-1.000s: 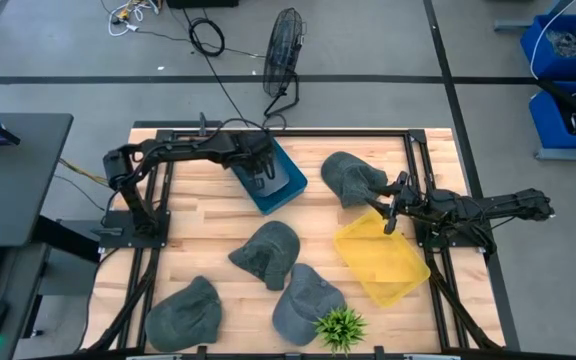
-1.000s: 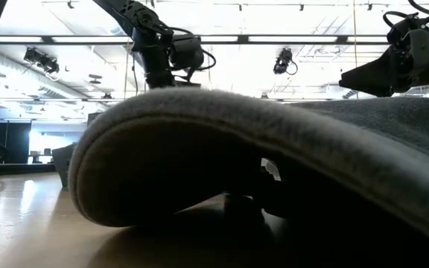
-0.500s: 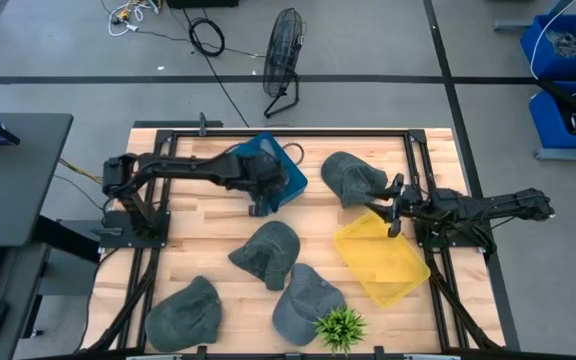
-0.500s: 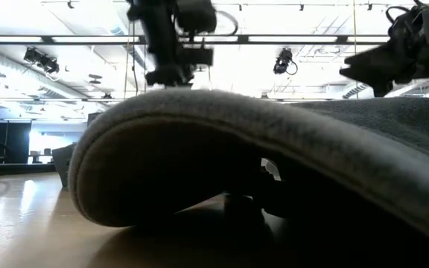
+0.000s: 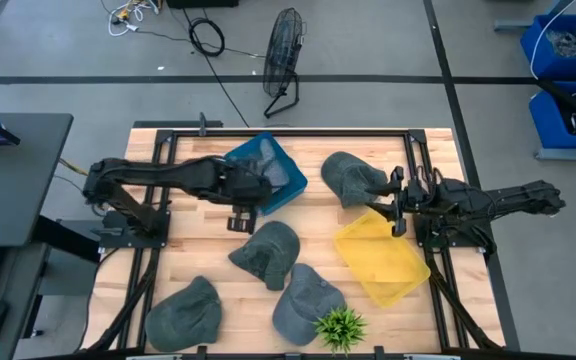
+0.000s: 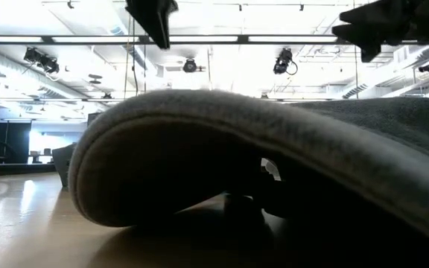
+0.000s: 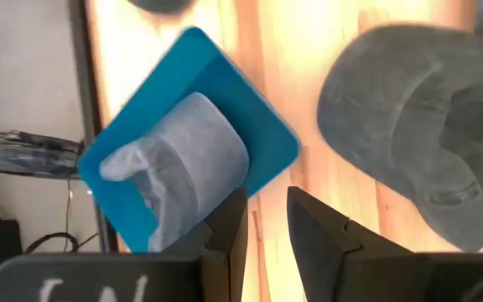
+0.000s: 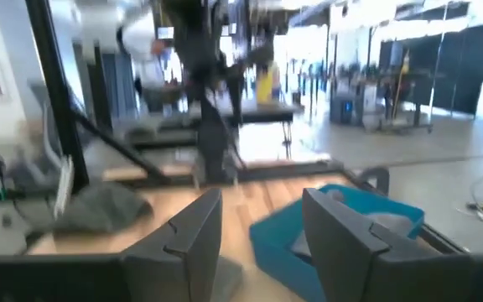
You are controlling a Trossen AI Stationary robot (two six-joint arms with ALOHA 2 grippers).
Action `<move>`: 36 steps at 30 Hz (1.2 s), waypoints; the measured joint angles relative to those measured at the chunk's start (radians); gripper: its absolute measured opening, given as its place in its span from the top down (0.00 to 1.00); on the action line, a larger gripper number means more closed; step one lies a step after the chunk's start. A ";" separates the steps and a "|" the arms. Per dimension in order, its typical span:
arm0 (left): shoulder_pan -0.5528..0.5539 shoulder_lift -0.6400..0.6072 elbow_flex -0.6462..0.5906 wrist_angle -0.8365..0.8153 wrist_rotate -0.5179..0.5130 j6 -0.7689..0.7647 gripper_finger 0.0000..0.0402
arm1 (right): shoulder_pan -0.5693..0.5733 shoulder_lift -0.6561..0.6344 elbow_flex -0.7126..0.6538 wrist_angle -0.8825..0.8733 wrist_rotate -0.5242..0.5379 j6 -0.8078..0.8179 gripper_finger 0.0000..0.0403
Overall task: Pick & Place hat
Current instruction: Put the top black cap into the yellow bin
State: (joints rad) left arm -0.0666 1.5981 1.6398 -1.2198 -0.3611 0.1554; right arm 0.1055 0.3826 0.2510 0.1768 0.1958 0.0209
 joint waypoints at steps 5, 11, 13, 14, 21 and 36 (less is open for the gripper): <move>-0.005 -0.126 -0.059 0.022 -0.006 -0.082 0.78 | 0.000 0.170 0.150 -0.196 -0.005 -0.004 0.58; -0.005 -0.292 -0.310 0.201 -0.005 -0.133 0.78 | -0.001 0.349 0.292 -0.424 0.109 0.017 0.58; -0.005 -0.339 -0.422 0.333 -0.005 -0.137 0.78 | -0.002 0.392 0.320 -0.492 0.193 0.059 0.58; -0.005 -0.357 -0.476 0.398 -0.002 -0.137 0.78 | -0.002 0.411 0.331 -0.520 0.220 0.083 0.58; -0.005 -0.390 -0.744 0.808 0.075 -0.145 0.78 | -0.005 0.495 0.344 -0.622 0.222 0.185 0.58; -0.004 -0.381 -0.814 0.943 0.077 -0.177 0.78 | -0.272 0.769 0.344 -0.551 0.351 0.802 0.58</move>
State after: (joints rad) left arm -0.0704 1.2167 0.8261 -0.2767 -0.2840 -0.0219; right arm -0.1667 1.1512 0.5953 -0.3737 0.5473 0.8228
